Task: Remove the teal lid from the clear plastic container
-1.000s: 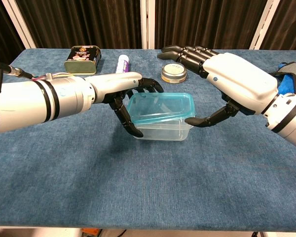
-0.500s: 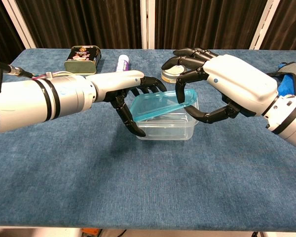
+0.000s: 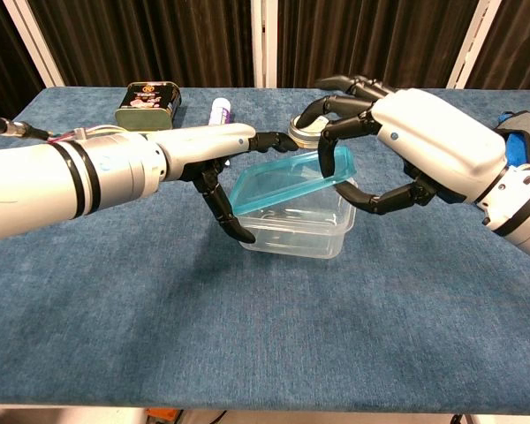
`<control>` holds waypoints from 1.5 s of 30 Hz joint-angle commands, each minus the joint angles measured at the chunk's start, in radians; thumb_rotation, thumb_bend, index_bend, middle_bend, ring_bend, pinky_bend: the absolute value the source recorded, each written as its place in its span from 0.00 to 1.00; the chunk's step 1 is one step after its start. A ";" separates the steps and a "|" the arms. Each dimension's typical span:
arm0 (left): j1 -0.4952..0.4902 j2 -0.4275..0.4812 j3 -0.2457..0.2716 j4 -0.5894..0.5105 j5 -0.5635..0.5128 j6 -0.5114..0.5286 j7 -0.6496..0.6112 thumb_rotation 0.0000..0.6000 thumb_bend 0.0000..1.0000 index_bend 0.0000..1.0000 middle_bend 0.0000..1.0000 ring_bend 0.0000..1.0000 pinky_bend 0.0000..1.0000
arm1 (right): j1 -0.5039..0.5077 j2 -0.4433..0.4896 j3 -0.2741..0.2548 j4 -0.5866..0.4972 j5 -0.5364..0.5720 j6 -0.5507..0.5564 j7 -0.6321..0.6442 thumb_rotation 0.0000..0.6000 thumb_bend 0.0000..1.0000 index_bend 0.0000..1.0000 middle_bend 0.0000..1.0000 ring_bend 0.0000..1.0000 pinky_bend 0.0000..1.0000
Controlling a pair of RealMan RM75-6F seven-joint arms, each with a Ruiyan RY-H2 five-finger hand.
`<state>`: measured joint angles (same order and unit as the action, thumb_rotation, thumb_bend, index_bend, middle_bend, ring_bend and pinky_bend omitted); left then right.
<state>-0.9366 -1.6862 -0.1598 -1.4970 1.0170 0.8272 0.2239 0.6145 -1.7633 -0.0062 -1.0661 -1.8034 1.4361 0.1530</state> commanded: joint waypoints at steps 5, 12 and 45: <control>0.011 0.000 -0.004 0.002 0.008 0.020 0.003 1.00 0.00 0.01 0.00 0.00 0.00 | -0.001 0.008 0.006 0.000 -0.006 0.023 -0.006 1.00 0.54 0.78 0.22 0.00 0.00; 0.025 0.016 -0.011 -0.014 0.015 0.028 -0.011 1.00 0.00 0.01 0.00 0.00 0.00 | 0.001 0.022 0.019 -0.004 -0.002 0.040 0.002 1.00 0.54 0.77 0.22 0.00 0.00; 0.139 0.117 -0.011 -0.063 0.048 0.087 -0.121 1.00 0.00 0.01 0.00 0.00 0.00 | -0.106 0.096 0.069 0.089 0.212 -0.033 0.126 1.00 0.15 0.39 0.09 0.00 0.00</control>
<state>-0.8034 -1.5726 -0.1691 -1.5561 1.0587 0.9062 0.1060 0.5177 -1.6713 0.0697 -0.9639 -1.6057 1.4222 0.2818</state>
